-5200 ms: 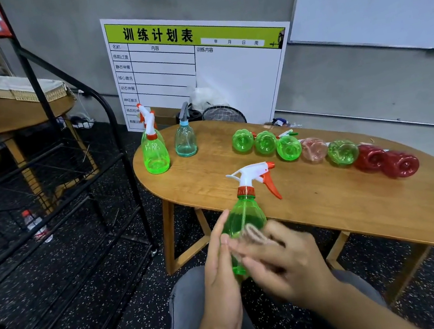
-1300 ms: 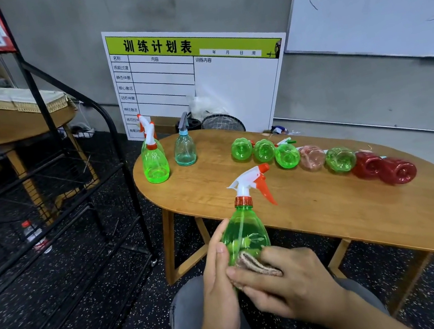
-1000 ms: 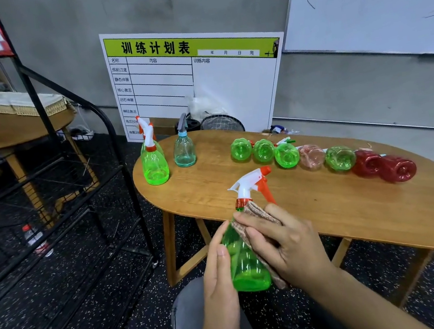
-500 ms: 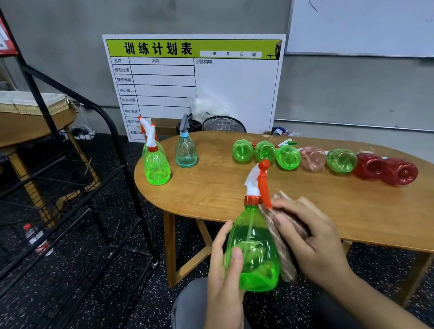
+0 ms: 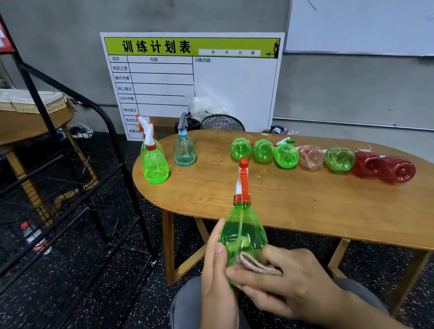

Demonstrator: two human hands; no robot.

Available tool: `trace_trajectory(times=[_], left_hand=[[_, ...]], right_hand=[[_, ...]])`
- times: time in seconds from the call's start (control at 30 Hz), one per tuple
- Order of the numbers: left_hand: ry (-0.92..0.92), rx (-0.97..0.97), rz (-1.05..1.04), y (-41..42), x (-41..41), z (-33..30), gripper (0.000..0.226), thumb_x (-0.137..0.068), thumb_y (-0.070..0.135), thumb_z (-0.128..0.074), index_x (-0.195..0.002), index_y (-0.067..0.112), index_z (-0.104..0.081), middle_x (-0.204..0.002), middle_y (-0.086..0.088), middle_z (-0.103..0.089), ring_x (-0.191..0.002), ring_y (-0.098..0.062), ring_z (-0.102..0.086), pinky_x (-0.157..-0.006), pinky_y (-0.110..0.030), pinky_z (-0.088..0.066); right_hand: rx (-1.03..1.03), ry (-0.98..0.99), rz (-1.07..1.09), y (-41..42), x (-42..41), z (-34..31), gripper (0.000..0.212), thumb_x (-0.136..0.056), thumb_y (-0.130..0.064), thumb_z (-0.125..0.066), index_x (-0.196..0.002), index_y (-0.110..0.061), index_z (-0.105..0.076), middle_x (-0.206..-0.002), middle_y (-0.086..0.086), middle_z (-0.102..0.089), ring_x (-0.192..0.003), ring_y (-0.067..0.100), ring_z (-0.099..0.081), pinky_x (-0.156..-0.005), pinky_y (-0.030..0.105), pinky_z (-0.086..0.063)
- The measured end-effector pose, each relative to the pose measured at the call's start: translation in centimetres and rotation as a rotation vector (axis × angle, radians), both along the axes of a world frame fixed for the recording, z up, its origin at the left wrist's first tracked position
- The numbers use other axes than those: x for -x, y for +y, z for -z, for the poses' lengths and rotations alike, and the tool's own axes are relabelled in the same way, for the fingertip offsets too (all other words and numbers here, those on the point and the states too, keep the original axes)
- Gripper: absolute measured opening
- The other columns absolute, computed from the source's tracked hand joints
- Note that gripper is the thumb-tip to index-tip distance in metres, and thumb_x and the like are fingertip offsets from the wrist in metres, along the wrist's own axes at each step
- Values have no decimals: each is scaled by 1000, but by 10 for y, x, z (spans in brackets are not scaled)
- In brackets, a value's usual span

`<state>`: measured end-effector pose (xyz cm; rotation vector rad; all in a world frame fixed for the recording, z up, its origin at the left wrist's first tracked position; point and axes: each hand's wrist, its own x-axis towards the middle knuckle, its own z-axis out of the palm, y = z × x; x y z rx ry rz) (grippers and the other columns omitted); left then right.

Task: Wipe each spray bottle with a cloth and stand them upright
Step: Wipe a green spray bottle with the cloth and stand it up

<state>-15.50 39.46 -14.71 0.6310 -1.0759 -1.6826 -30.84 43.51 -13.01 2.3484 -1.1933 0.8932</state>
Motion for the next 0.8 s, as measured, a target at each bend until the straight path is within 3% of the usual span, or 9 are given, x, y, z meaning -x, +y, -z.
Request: trace_trajectory(times=[0.07,0.2,0.3,0.4,0.5,0.63,0.73,0.8], left_hand=[[-11,-10,3,1,1,1,49,-104,39,-39,-151,33,-53,-136,-8,-71,-127,-27,-68,-100,-38,-58],[-93,-3,-16,2,5,9,35,-110,47,-44,-142,49,-60,-145,4,-65,-131,-23,-65,-110,-54,-50],[-119,10,-18,2,5,11,40,-106,55,-45,-143,51,-57,-148,5,-63,-135,-25,-62,-113,-59,-47],[-60,3,-21,1,4,6,42,-108,42,-43,-147,39,-57,-143,1,-67,-132,-25,-65,-112,-55,-48],[-26,-24,-21,1,4,4,45,-105,39,-39,-148,36,-55,-137,-1,-71,-130,-24,-66,-106,-46,-52],[-15,-32,-16,2,2,2,45,-109,37,-35,-149,29,-54,-130,-9,-74,-122,-26,-71,-95,-33,-59],[-38,-32,2,3,4,2,50,-105,41,-37,-152,29,-51,-132,-8,-73,-125,-26,-69,-102,-41,-56],[-66,-22,0,4,6,2,50,-104,42,-39,-151,32,-52,-139,-4,-70,-130,-25,-66,-109,-51,-52]], right_hand=[[16,-20,20,-6,6,-5,31,-104,-39,-60,-134,-37,-66,-87,-4,-57,-65,6,-50,-47,23,-47],[-82,-362,214,-30,17,-24,34,-109,-48,-43,-134,-41,-65,-89,-10,-52,-65,3,-48,-51,13,-38],[-109,-487,256,-38,17,-26,33,-108,-50,-44,-132,-42,-65,-85,-17,-47,-67,4,-49,-54,12,-33],[-109,-478,213,-30,7,-20,32,-107,-44,-50,-131,-37,-70,-86,-9,-50,-66,7,-50,-50,21,-42],[-82,-292,113,-13,-4,-9,30,-107,-42,-53,-133,-38,-67,-88,-6,-52,-66,0,-46,-52,12,-42],[-19,-25,-9,1,-2,4,33,-99,-33,-70,-132,-33,-72,-84,0,-60,-66,10,-55,-50,28,-49],[-8,-51,27,-7,6,-4,29,-103,-38,-63,-131,-36,-70,-92,-4,-58,-70,1,-46,-51,21,-48],[-32,-215,122,-18,12,-13,29,-108,-43,-49,-132,-38,-67,-93,-9,-53,-68,-3,-42,-50,14,-42]])
